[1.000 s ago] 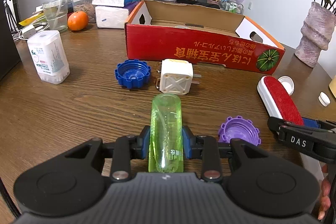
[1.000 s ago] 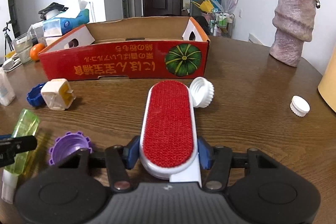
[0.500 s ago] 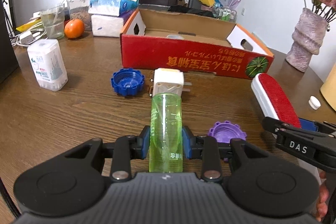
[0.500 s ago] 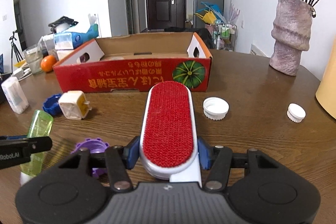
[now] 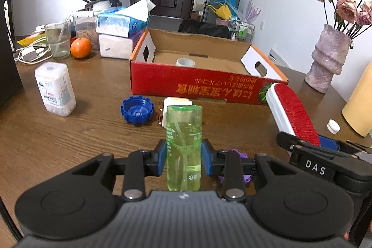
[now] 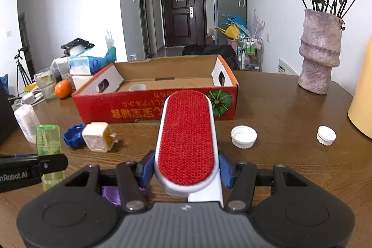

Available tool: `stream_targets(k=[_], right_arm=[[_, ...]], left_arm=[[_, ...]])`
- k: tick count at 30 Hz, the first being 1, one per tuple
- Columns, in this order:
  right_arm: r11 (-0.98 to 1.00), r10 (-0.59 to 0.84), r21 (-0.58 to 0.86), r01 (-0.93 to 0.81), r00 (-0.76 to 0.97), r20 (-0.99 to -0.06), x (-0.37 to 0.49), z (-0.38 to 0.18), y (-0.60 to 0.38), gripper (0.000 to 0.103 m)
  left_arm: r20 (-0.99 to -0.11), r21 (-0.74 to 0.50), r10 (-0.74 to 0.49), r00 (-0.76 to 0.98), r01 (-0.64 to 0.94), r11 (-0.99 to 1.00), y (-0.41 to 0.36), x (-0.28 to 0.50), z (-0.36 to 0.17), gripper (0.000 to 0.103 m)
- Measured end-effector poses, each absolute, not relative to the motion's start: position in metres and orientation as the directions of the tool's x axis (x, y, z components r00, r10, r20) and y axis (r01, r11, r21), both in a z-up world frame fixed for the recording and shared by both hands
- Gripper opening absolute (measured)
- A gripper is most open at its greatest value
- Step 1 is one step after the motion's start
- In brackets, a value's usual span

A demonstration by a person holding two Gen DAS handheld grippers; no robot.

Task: Organize rigid objects
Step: 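Grasp the red lint roller with the right gripper while left holds the green bottle, then carry the green bottle with left and lint roller with right over the box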

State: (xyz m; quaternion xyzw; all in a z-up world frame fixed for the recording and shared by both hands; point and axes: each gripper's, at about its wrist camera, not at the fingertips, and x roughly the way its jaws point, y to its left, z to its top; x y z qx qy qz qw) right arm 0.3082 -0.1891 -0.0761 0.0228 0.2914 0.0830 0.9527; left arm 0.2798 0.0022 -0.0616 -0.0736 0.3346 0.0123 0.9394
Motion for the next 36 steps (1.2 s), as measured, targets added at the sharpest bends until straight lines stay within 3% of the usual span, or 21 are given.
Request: stream_targets(k=[36], right_arm=[[0.983, 0.186, 0.087, -0.164, 0.853, -0.487, 0.348, -0.031, -0.180, 0.055]], left_arm=[[-0.494, -0.148, -0.006, 0.869, -0.077, 0.986, -0.013, 0.336, 0.001, 0.032]])
